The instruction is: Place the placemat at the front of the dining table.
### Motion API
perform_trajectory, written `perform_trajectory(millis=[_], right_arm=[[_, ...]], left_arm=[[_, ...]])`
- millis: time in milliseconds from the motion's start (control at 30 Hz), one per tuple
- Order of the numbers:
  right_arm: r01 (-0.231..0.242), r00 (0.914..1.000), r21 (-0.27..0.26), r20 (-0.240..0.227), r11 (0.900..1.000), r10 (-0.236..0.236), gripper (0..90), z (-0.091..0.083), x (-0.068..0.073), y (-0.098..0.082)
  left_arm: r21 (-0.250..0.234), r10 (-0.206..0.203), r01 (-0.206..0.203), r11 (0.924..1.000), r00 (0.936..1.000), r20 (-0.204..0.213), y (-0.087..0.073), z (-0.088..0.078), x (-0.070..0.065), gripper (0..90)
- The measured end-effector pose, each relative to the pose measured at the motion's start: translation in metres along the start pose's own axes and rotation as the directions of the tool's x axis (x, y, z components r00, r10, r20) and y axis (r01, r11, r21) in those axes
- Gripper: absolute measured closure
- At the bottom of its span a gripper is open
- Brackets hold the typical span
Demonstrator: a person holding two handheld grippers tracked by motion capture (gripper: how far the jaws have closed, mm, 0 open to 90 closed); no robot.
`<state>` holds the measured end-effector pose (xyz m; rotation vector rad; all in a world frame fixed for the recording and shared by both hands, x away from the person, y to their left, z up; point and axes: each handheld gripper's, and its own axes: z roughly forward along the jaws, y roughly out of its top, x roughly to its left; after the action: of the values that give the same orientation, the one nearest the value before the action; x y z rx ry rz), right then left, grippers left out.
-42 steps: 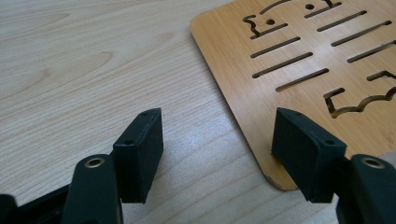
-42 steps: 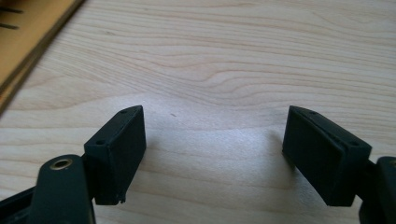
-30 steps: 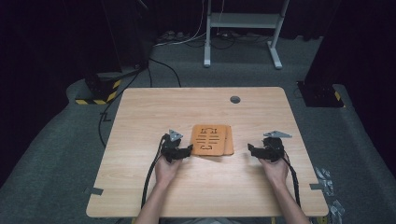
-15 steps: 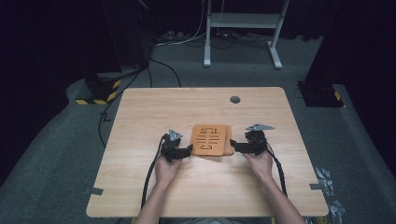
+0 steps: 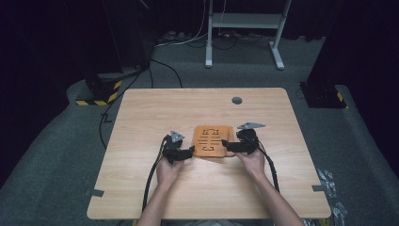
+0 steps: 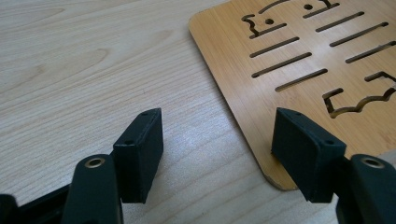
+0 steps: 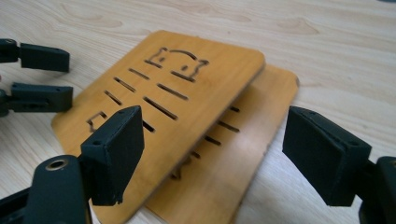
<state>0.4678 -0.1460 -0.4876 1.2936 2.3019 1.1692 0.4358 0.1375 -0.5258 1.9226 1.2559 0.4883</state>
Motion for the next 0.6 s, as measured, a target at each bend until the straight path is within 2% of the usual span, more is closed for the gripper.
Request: perform_trajectory(millis=[33,233,400,600], right_arm=[[0.002,1.0,-0.011,0.0,1.0,-0.002,20.9,0.001,0.001,0.001],[-0.025,0.9995,0.014,-0.016,1.0,0.026,20.9,0.011,0.002,0.003],[-0.031,0.9992,0.036,-0.025,0.999,0.032,20.9,0.018,0.005,0.004],[-0.048,0.9983,0.039,-0.03,0.998,0.049,20.9,0.023,0.004,0.005]], left_arm=[[0.0,-0.001,0.001,1.0,1.0,-0.002,0.0,0.0,0.0,33.9],[0.0,0.0,0.0,1.0,1.0,-0.001,0.0,0.0,0.0,33.9],[0.0,0.009,-0.009,1.0,0.9999,-0.007,0.0,0.0,-0.001,33.9],[0.0,0.01,-0.01,0.9999,0.9999,-0.008,0.0,0.0,-0.001,33.9]])
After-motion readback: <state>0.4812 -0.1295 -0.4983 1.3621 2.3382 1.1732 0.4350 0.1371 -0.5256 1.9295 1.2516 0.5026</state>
